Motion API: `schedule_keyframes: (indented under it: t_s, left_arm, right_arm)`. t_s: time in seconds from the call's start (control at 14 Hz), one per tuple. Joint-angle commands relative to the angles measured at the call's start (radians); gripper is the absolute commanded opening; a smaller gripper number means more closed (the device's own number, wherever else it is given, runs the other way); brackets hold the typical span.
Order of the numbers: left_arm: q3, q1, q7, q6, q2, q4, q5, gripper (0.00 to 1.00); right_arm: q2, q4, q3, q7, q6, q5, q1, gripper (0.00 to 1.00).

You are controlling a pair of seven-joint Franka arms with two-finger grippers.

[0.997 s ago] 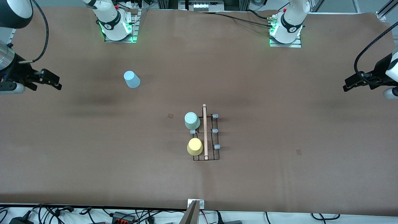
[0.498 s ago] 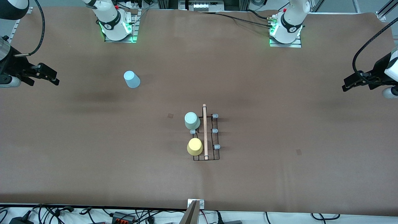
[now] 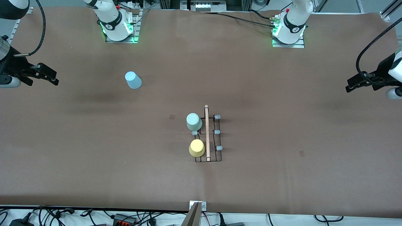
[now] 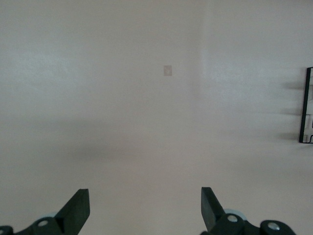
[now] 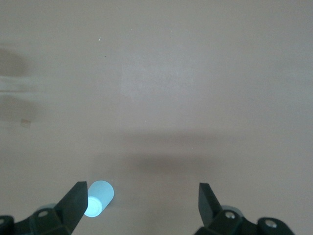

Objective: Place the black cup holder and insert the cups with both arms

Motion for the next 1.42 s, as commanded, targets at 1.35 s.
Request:
schedule_keyframes:
  t_s: [1.35]
  left_arm:
    - [0.001,0.009,0.018,-0.014,0.017,0.020,-0.013,1.00]
  right_arm:
    - [-0.008,0.005,0.036,0.025,-0.079,-0.013,-0.037,1.00]
